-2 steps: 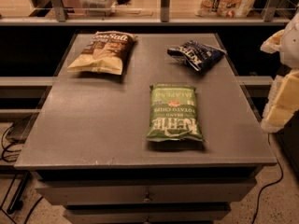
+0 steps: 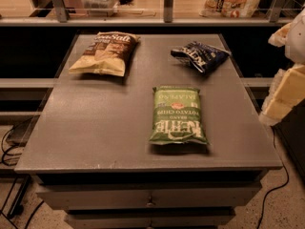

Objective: Pick blue chip bag

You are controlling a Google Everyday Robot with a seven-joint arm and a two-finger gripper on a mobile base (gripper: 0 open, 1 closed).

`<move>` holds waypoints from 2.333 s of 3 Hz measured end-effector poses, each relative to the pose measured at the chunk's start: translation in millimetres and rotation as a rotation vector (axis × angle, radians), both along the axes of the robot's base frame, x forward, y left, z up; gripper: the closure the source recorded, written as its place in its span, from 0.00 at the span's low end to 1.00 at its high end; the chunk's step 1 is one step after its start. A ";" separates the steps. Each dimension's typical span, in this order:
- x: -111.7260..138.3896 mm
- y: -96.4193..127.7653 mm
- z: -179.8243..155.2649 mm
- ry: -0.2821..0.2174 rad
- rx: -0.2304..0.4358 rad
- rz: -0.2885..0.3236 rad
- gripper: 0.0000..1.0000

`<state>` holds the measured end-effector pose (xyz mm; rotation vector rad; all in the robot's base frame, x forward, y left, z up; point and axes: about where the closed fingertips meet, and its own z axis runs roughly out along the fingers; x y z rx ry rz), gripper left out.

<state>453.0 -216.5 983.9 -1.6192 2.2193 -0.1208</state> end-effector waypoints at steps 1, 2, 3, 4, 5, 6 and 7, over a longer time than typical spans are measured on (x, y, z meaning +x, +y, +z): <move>34.4 1.9 8.8 -0.089 0.086 -0.074 0.00; 34.3 2.0 8.8 -0.090 0.086 -0.074 0.00; 45.9 10.3 2.9 -0.078 0.184 -0.103 0.00; 82.9 37.8 -3.4 -0.072 0.355 -0.123 0.00; 119.5 61.9 -11.8 -0.075 0.474 -0.138 0.00; 157.9 83.7 -23.0 -0.081 0.545 -0.160 0.00; 196.3 94.4 -38.8 -0.097 0.583 -0.220 0.00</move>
Offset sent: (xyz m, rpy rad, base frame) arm 0.0259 0.0008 0.0058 0.0678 -0.0633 -0.0594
